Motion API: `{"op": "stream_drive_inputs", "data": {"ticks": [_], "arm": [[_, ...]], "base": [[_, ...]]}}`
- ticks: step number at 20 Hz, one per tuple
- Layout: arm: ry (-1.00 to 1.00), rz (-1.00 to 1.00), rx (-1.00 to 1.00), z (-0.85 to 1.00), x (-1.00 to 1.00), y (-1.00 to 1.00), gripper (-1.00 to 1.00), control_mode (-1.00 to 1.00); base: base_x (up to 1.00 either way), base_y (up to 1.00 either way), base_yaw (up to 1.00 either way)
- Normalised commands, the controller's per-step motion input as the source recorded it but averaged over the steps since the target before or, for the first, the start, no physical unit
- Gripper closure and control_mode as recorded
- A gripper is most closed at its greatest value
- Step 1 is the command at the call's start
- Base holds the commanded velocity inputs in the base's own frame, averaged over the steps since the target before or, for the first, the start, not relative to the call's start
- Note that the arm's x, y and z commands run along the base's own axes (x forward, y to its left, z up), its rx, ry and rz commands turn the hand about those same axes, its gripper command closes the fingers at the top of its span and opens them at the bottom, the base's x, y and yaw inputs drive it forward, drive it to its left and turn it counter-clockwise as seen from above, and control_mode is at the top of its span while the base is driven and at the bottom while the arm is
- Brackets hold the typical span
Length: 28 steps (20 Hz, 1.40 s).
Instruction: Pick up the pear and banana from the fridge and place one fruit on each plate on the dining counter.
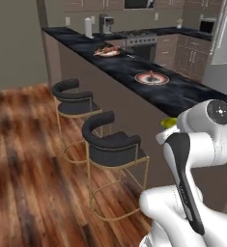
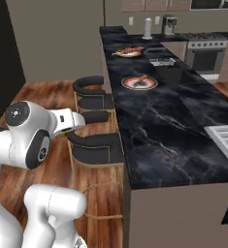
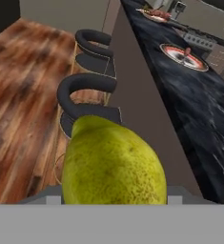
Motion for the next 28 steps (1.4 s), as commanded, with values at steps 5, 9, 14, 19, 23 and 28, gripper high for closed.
{"op": "stream_drive_inputs", "data": {"ticks": [5,9,14,19,23,28], "arm": [[0.00,0.00,0.00,0.00,0.00,0.00,1.00,1.00],[0.00,0.00,0.00,0.00,0.00,0.00,1.00,1.00],[0.00,0.00,0.00,0.00,0.00,0.00,1.00,1.00],[0.00,0.00,0.00,0.00,0.00,0.00,1.00,1.00],[0.00,0.00,0.00,0.00,0.00,0.00,1.00,1.00],[0.00,0.00,0.00,0.00,0.00,0.00,1.00,1.00]], "base": [[0.33,0.32,-0.41],[0.16,0.39,-0.41],[0.03,0.39,-0.40],[0.00,0.45,-0.35],[0.11,0.51,-0.31],[0.18,0.48,-0.31]]}}
